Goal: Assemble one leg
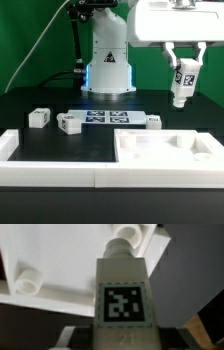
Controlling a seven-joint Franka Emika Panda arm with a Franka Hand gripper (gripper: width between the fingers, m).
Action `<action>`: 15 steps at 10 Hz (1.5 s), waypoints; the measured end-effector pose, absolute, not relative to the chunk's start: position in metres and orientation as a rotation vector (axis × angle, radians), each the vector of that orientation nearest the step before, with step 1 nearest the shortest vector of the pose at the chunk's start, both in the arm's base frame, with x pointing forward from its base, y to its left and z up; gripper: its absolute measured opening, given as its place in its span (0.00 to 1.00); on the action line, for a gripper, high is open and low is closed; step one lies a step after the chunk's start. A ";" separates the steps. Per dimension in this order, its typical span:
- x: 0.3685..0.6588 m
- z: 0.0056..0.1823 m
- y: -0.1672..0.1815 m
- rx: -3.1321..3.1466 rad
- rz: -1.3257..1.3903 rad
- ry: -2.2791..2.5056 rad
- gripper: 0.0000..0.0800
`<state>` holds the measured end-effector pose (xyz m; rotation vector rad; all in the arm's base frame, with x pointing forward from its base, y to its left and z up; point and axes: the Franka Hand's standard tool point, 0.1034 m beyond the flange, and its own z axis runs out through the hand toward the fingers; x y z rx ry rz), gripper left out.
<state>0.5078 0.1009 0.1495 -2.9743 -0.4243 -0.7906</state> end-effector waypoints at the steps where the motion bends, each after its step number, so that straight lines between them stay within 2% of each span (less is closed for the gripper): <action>1: 0.510 0.146 0.102 -2.976 -0.775 -0.412 0.36; 4: 0.558 0.154 0.106 -2.956 -0.801 -0.375 0.36; 7: 0.597 0.145 0.096 -2.936 -0.930 -0.405 0.36; 12: 0.595 0.138 0.097 -2.941 -0.894 -0.401 0.36; 15: 0.607 0.131 0.109 -2.930 -0.876 -0.412 0.36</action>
Offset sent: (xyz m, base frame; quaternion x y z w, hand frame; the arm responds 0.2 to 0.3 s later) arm 0.0645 0.0092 0.0103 0.0342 0.0185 0.0373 0.9985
